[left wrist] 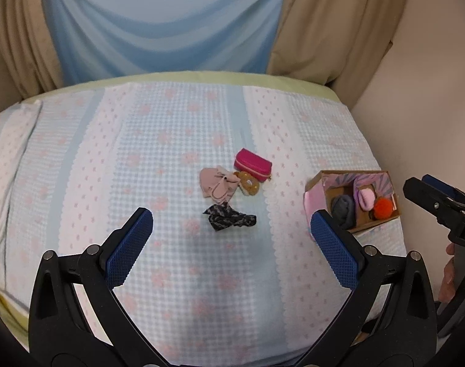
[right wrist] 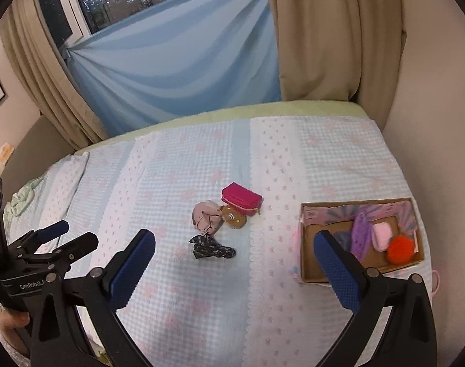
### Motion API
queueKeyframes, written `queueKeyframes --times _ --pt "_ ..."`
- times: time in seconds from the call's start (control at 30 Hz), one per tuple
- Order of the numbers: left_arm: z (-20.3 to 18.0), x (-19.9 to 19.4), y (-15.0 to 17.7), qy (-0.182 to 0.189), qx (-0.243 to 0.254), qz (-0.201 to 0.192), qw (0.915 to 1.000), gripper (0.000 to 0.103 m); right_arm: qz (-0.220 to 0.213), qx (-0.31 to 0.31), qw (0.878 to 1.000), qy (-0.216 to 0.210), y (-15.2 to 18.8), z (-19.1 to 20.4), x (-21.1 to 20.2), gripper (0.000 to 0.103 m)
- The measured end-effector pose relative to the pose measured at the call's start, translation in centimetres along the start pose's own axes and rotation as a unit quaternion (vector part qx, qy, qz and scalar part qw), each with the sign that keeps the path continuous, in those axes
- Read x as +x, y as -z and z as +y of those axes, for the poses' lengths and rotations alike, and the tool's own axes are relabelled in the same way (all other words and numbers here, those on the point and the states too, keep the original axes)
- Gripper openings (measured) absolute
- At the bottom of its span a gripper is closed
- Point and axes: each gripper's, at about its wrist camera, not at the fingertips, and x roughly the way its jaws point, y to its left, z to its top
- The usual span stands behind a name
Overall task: Organize soft objects
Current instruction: 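Move both tools back toward the pink pouch and beige bag, then grasp the pink zippered pouch with right tool while left tool grasps beige bag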
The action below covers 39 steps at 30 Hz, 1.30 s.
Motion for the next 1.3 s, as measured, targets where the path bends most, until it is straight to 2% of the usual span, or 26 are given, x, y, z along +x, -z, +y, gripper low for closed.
queueKeyframes --times 0.33,0.6,0.77,1.0,1.17,1.3 --pt "3.1 10.1 -2.4 0.017 0.015 0.05 0.9985 0.103 0.066 -0.006 0.998 -0.003 -2.3 1.0 10.9 0.103" --pt "4.4 19.3 -2.9 0.028 0.003 0.089 0.9956 0.103 0.122 -0.073 0.99 -0.018 -4.5 0.2 21.5 0.103" --pt "4.2 24.8 -2.2 0.024 0.009 0.102 0.9944 0.103 0.159 -0.141 0.976 -0.045 -5.3 0.3 28.0 0.103" --pt "3.6 31.4 -0.7 0.017 0.022 0.118 0.9927 0.103 0.219 -0.213 0.949 -0.081 -4.7 -0.1 36.3 0.103" --pt "4.0 36.4 0.2 0.022 0.011 0.142 0.9896 0.103 0.257 -0.229 0.934 -0.099 -3.7 -0.9 41.2 0.103" --pt "4.6 39.8 1.0 0.022 0.005 0.162 0.9866 0.103 0.284 -0.216 0.928 -0.111 -3.2 -1.5 44.2 0.103"
